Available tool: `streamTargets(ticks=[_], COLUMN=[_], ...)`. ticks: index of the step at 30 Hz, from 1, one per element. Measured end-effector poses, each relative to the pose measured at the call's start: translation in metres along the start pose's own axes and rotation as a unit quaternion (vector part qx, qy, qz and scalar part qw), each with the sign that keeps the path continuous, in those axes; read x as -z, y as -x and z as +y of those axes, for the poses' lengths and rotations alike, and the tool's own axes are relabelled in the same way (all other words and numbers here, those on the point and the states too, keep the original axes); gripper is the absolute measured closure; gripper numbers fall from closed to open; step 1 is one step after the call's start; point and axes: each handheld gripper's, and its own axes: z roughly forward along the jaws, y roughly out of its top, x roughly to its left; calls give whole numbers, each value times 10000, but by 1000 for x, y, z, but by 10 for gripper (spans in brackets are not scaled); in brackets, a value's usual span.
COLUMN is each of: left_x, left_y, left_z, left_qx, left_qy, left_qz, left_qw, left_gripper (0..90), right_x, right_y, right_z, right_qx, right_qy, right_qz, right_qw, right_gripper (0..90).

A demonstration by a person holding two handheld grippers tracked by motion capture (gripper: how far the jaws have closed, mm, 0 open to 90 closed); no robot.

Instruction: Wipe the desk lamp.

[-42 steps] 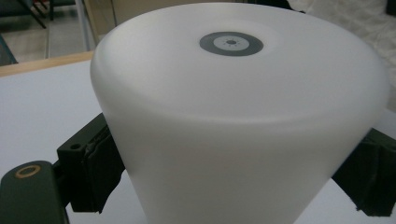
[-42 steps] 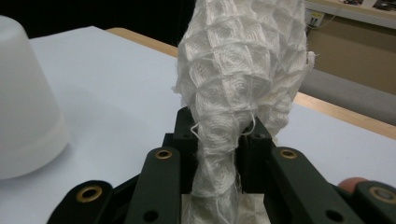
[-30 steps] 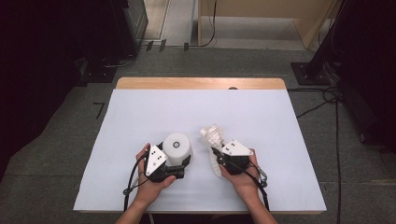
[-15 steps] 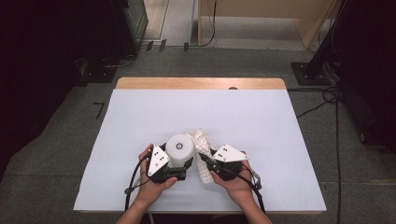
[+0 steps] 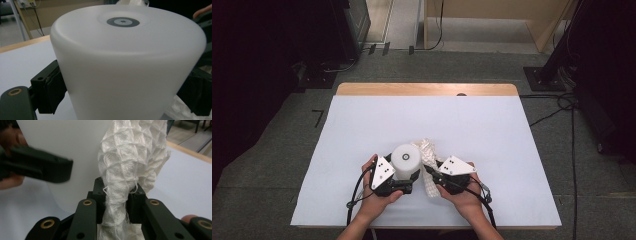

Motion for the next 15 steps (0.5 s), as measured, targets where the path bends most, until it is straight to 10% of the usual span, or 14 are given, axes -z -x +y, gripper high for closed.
streamTargets(ticks=[15], left_x=[-4], left_y=[3], left_z=[-3], left_qx=[-37], left_qy=[-69], left_qz=[-49], left_qw=[10000], left_gripper=[84], right_x=[9], right_y=[-1], right_z=[7], right_qx=[-40], right_qy=[226], right_qz=[-61], right_qw=[9997], right_gripper=[728])
